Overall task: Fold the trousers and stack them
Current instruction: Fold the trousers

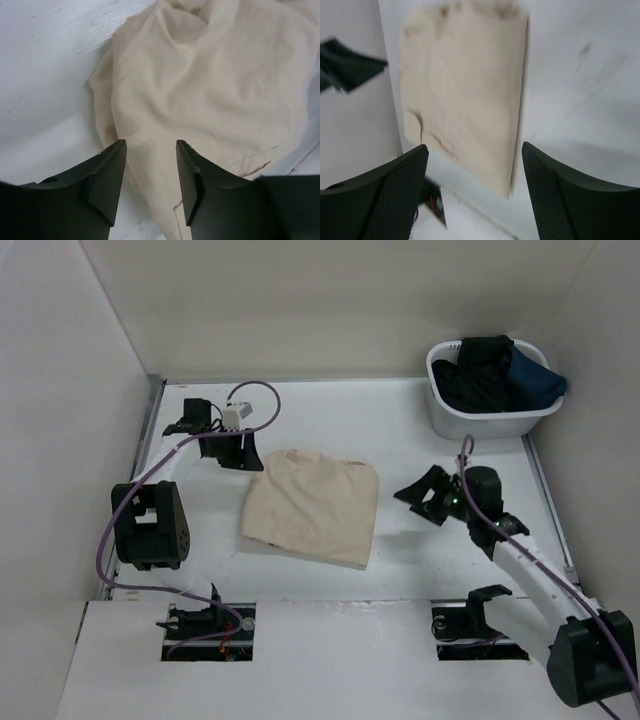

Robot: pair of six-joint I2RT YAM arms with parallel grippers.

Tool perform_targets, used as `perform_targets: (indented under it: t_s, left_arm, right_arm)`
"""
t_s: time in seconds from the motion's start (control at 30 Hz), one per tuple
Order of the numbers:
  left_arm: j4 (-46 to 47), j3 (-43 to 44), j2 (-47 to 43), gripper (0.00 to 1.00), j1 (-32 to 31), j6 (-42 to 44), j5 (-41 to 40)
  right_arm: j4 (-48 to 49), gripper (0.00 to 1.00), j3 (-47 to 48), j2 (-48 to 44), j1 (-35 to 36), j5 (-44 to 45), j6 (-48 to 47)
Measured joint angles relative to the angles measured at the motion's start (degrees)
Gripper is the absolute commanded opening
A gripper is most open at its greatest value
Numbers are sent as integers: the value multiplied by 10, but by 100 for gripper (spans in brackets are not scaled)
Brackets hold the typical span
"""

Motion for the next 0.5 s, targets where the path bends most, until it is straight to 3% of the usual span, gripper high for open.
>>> perform_targets:
  t_s: [0.13, 0.27, 0.37, 0.43, 0.5]
  left_arm:
    - [32, 26, -1, 54, -7, -2, -13]
    - [52, 84, 52, 59, -30, 5, -22]
    - [56, 92, 94, 58, -39, 9, -24]
    - [56, 83, 116, 49, -40, 9, -26]
    - [56, 69, 125, 34, -40, 8, -30]
  right_arm:
    - [27, 79, 80, 102, -64, 3, -44]
    - [76, 82, 163, 291, -26, -1, -62]
    - [91, 78, 216, 391, 6, -1, -61]
    - [100, 66, 244, 437, 21, 0, -59]
    - [109, 37, 263, 471, 29, 0, -57]
